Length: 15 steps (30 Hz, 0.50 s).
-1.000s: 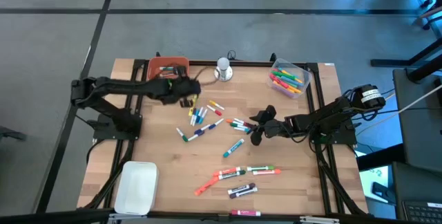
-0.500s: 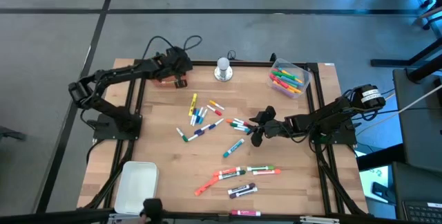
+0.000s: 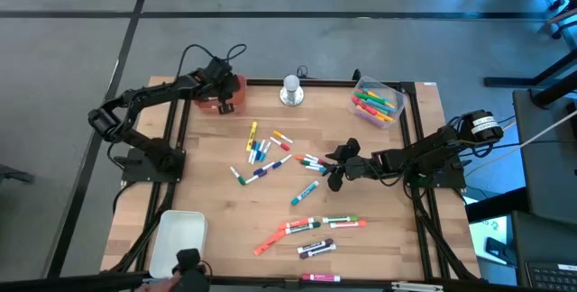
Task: Pick & Place Markers
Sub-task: Put the blue marker pen into the orange bin
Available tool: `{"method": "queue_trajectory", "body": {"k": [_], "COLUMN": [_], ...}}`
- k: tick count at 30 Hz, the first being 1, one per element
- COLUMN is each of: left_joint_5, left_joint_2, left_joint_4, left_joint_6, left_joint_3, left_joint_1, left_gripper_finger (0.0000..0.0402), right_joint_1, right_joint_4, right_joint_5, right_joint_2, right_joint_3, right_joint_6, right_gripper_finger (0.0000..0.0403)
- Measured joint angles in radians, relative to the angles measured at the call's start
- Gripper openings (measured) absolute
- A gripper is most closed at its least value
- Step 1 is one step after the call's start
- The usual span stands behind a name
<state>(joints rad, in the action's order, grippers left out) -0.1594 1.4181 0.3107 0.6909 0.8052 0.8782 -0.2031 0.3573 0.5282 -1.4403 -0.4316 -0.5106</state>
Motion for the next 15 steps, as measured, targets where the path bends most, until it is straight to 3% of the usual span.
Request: {"method": "queue_trajectory", "body": {"k": [5,15], "left_joint_5": [0.006,-0.012], "left_joint_2": [0.009,0.08], "left_joint_4": [-0.012,-0.084], "left_joint_6": [0.006,0.013], "left_joint_3": [-0.016,-0.016], "left_joint_1": [0.029,0.031], "left_gripper_finger": [0.0065,0.0127], "right_joint_1": [0.002,0.011], "right_joint_4": [0.0,0.005], "right_joint_5": [0.002,0.002], "right_joint_2": [0.0,0.0], "right_joint_3": [0.0,0.0], "right_joint_6": [0.003,0.02], "right_gripper_finger": [0.0161,0.0161]}}
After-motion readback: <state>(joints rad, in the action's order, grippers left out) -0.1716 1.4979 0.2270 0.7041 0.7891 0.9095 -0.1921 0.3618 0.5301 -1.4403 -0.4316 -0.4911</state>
